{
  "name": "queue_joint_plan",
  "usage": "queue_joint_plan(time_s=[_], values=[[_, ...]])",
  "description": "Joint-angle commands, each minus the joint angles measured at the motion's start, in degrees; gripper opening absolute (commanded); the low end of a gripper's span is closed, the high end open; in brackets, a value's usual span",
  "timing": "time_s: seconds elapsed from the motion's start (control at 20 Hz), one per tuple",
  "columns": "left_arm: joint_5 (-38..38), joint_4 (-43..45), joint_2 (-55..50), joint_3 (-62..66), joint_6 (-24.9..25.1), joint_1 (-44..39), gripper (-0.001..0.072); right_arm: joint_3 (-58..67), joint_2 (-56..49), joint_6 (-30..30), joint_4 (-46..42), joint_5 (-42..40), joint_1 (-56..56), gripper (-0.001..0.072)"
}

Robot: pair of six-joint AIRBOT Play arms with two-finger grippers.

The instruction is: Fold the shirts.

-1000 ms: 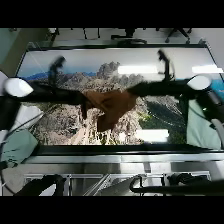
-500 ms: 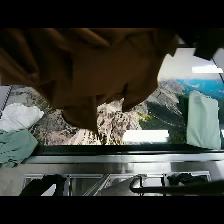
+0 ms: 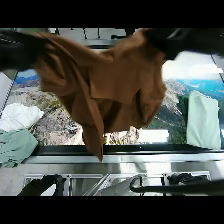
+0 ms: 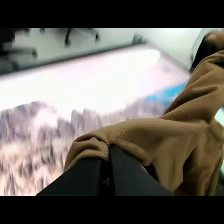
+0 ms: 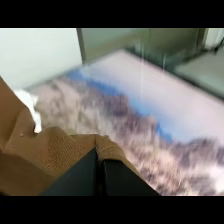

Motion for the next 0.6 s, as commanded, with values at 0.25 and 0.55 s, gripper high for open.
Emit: queue_joint_plan(time_s=[0.25, 0.55], values=[[1.75, 0.7, -33.38, -15.08, 6.01, 0.9, 0.0016, -5.27, -35.1, 2.45, -2.58, 1.49, 0.0, 0.0019], [-9.68, 0.15, -46.58, 1.55, 5.77, 5.66, 0.0021, -3.65, -40.06, 2.43, -2.29, -2.21, -0.83, 0.0397]])
